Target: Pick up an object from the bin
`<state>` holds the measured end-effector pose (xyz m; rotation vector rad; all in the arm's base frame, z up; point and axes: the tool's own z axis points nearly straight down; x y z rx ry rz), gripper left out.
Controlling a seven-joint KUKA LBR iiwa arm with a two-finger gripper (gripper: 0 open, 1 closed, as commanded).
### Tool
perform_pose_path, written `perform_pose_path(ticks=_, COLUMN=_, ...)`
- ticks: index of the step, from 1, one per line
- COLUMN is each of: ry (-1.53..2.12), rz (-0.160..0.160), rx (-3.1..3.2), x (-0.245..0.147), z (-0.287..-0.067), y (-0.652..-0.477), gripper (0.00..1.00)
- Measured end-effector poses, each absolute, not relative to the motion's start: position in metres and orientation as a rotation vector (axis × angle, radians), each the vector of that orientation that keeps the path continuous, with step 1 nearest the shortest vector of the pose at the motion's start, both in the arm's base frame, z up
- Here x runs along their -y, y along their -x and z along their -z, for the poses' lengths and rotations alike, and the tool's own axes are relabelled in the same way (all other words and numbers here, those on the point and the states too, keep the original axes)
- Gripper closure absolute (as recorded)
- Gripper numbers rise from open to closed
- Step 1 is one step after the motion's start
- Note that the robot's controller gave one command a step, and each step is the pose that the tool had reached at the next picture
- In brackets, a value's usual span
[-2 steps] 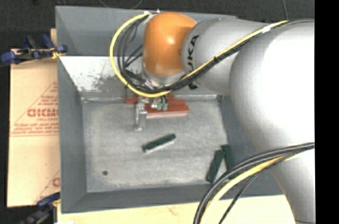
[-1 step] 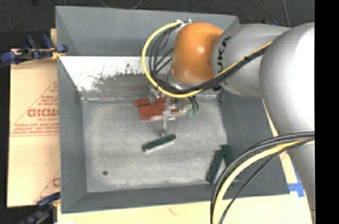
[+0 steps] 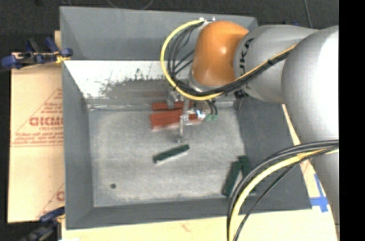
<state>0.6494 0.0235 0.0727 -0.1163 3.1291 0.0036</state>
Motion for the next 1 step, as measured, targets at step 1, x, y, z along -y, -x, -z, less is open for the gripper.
perform_pose_path(ticks=1, ry=0.112, rz=-0.006, rx=-3.125, x=-0.0240, z=-0.0765, y=-0.6514, gripper=1.00)
